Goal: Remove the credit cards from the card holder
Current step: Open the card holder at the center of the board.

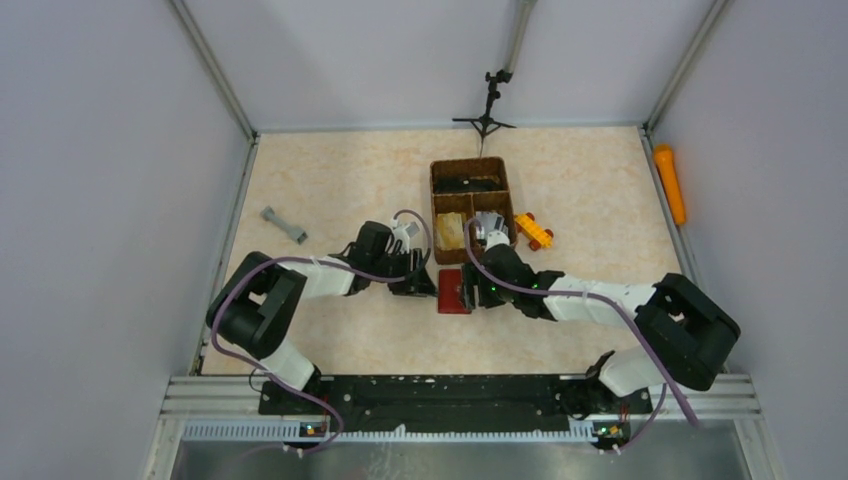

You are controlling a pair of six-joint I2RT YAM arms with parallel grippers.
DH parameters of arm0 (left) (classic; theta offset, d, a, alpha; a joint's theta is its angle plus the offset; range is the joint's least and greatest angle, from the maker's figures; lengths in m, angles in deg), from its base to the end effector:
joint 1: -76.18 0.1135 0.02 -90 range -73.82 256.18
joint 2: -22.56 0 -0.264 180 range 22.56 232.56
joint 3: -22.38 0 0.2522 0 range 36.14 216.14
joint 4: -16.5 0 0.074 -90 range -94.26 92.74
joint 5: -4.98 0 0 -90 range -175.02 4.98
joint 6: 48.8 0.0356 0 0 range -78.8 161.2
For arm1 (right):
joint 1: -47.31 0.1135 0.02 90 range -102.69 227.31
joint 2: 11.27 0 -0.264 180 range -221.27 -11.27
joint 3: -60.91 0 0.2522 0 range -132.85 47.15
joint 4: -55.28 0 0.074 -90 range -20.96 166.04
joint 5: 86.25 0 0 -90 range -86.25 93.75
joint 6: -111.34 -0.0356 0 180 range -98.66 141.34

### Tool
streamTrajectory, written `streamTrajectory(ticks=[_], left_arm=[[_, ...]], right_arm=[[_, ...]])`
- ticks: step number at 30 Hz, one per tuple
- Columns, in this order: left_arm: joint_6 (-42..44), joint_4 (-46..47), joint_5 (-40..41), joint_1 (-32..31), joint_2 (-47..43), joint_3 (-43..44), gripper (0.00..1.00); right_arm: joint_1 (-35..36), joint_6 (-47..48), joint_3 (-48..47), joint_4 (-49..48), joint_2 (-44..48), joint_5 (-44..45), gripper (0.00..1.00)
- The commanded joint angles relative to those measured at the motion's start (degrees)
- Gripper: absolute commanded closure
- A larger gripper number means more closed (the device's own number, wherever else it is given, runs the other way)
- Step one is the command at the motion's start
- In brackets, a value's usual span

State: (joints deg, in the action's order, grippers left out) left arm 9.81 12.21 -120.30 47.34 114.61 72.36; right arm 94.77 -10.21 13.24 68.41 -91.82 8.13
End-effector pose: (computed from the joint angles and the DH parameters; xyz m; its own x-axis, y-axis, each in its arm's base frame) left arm 0.2422 -0.1568 0.1338 -0.9281 0.0257 -0.3714 0.3040 0.6281 -0.7163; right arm 0.1808 0.1930 0.1582 -0.7802 -0.0786 -0.6206 -0.3410 0.8852 0.3166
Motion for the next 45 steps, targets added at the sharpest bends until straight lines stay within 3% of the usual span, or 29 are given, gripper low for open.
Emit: streamTrajectory(ticks=[1,6,13,16,19,24,31,38,45], left_arm=[[1.5,-1.6,-0.2,-1.0,2.2,2.7,0.52],[1.9,-2.8,0.5,-1.7,3.3,3.6,0.50],[2.5,-5.2,1.4,-2.3,4.9,5.1,0.58],[2.6,-5.5,1.5,-2.4,5.1,5.3,0.63],[2.7,-5.8,1.5,-2.5,5.5,5.5,0.62],[2.3,-5.9,1.8,-2.4,4.7,5.3,0.53],[1.1,-3.0,2.6,-1.9,0.7,2.6,0.49],[-5.0,11.1,-10.3,0.0,-1.7,-2.3,0.39],[-7.7,18.7,-14.2,0.0,-4.5,-4.8,0.34]], right_arm=[[3.6,-0.1,-7.3,4.2,-2.7,7.9,0.31],[4.1,-1.1,-10.2,4.3,-7.2,8.2,0.32],[5.7,-1.9,-13.2,9.4,-10.6,14.2,0.58],[6.5,-2.1,-13.5,10.2,-10.3,15.7,0.64],[6.6,-2.5,-12.6,8.4,-9.0,14.1,0.71],[6.5,-4.5,-9.1,3.8,-5.2,11.8,0.75],[6.5,-7.7,-2.9,-3.6,3.7,11.6,0.76],[6.2,-9.8,2.9,-8.6,13.8,11.5,0.81],[6.1,-10.6,3.6,-9.8,17.0,9.4,0.83]])
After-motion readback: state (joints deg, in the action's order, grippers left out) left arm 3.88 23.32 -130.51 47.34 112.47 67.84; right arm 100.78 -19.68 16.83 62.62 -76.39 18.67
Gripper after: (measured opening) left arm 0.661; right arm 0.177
